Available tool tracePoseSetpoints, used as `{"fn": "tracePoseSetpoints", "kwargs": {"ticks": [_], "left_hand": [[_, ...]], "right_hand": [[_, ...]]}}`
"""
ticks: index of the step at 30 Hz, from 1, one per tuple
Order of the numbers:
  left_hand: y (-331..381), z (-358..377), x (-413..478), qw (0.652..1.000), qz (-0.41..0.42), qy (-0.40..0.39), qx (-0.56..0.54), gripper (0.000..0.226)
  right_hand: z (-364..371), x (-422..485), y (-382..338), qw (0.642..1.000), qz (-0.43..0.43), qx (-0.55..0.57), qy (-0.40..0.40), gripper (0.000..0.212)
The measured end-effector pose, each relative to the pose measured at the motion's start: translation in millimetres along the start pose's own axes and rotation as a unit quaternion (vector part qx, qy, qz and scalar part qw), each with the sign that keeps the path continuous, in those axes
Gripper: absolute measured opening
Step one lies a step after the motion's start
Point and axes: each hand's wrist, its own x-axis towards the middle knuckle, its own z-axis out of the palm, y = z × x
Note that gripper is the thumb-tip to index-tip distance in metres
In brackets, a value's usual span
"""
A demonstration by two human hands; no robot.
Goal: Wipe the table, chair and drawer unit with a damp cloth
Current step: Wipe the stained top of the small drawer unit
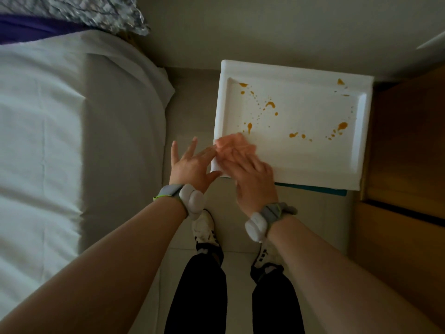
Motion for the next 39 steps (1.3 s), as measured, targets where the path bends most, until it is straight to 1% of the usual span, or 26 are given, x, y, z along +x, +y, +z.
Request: {"fn": "tracePoseSetpoints", "kwargs": {"ticks": [2,4,6,8,10,12,14,15,16,18,20,22,24,26,27,28,30,32,34,35,37,39], "left_hand": [[1,2,-1,1.0,-0.009,0.001,0.009,0.065],[0,4,-1,0.999,-0.035,-0.005,0.007,0.075],[-2,4,1,0.999,-0.041,-0.032,0.002,0.08],[-3,3,5,0.998,-0.033,-0.059,0.009,0.079],[-5,0,8,0.997,-0.033,-0.075,0.016,0.078],[-6,-2,8,0.996,-0.042,-0.08,0.013,0.078],[-6,-3,9,0.995,-0.045,-0.084,0.01,0.077],[-5,-3,9,0.995,-0.046,-0.084,0.008,0.077],[-5,-3,11,0.996,-0.047,-0.08,0.007,0.078],[-1,-3,16,0.996,-0.051,-0.076,0.004,0.082],[0,-5,21,0.995,-0.055,-0.08,0.007,0.09],[-2,-6,26,0.994,-0.05,-0.094,0.017,0.093],[-3,-8,28,0.993,-0.047,-0.105,0.019,0.094],[-3,-8,28,0.993,-0.047,-0.104,0.018,0.093],[-3,-8,28,0.993,-0.047,-0.104,0.02,0.093],[-3,-8,29,0.993,-0.045,-0.107,0.024,0.093],[-4,-9,31,0.992,-0.043,-0.113,0.029,0.093],[-3,-8,31,0.992,-0.051,-0.111,0.022,0.093],[1,-9,33,0.993,-0.062,-0.104,0.003,0.092],[3,-10,36,0.992,-0.068,-0.101,-0.012,0.091],[9,-16,50,0.991,-0.085,-0.088,-0.05,0.092],[16,-23,66,0.99,-0.095,-0.071,-0.077,0.089]], "right_hand": [[-10,-7,25,0.999,0.041,-0.022,0.006,0.08],[-19,-17,43,0.993,0.111,-0.015,0.036,0.072],[-19,-23,40,0.988,0.145,-0.012,0.057,0.069],[-15,-18,22,0.99,0.124,-0.019,0.066,0.075],[-10,0,0,0.996,0.076,-0.025,0.046,0.079],[-8,20,-16,0.999,0.034,-0.017,0.004,0.071],[-9,31,-14,1.0,0.017,0.008,-0.012,0.063],[-11,32,-8,1.0,0.006,0.007,-0.014,0.064],[-15,30,1,1.0,-0.003,-0.006,-0.015,0.07],[-23,24,23,0.999,0.02,-0.028,0.008,0.082],[-28,17,33,0.996,0.063,-0.036,0.046,0.084],[-23,12,30,0.996,0.058,-0.057,0.035,0.084],[-18,16,24,0.998,0.003,-0.065,0.007,0.082],[-22,31,20,0.997,-0.062,-0.055,-0.003,0.07],[-26,42,20,0.994,-0.087,-0.06,-0.007,0.063],[-32,55,22,0.992,-0.101,-0.074,-0.012,0.061],[-42,83,30,0.991,-0.085,-0.097,-0.021,0.065],[-51,104,39,0.994,-0.039,-0.103,0.004,0.072],[-53,111,43,0.996,-0.003,-0.083,0.02,0.078],[-52,107,41,0.997,0.002,-0.069,0.021,0.081],[-44,91,38,0.997,-0.022,-0.064,0.021,0.082],[-32,73,38,0.992,-0.062,-0.109,-0.005,0.081]]}}
